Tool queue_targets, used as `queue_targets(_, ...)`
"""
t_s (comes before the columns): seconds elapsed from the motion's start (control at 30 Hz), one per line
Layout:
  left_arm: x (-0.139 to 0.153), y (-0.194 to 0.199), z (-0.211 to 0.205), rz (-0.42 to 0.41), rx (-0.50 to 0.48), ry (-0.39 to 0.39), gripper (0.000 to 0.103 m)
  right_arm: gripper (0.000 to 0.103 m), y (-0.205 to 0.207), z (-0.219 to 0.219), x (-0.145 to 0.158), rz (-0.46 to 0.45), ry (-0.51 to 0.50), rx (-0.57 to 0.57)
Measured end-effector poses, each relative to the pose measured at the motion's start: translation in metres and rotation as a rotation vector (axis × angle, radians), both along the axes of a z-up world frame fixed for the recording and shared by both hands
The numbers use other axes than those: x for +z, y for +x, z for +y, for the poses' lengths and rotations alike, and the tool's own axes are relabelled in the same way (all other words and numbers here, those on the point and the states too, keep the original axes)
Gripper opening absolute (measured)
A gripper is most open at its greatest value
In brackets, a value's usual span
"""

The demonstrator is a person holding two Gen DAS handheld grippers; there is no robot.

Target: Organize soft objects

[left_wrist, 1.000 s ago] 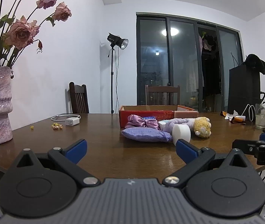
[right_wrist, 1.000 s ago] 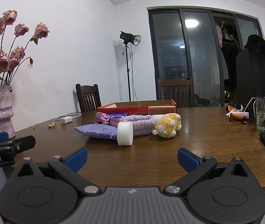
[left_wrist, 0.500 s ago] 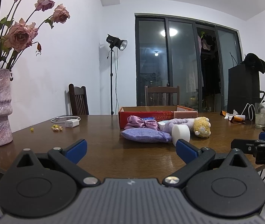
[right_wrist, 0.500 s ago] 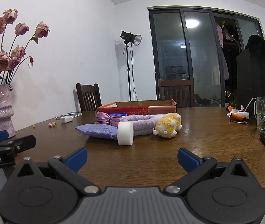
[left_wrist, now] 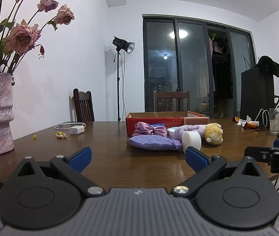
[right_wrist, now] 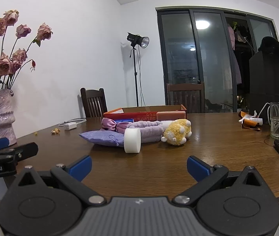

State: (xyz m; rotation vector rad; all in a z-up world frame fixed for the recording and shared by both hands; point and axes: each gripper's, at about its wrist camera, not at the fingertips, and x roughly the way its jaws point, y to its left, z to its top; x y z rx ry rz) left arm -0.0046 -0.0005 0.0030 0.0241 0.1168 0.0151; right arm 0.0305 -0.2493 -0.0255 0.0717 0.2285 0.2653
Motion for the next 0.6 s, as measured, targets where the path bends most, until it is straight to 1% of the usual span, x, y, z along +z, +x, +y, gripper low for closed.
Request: queue_targets(0.6, 0.0006, -0.0007, 0.0008, 0.001, 0.002, 0.004, 0.103, 0.103, 0.0009, 0.0009, -0.0003, 0.009, 0.003, -0.003)
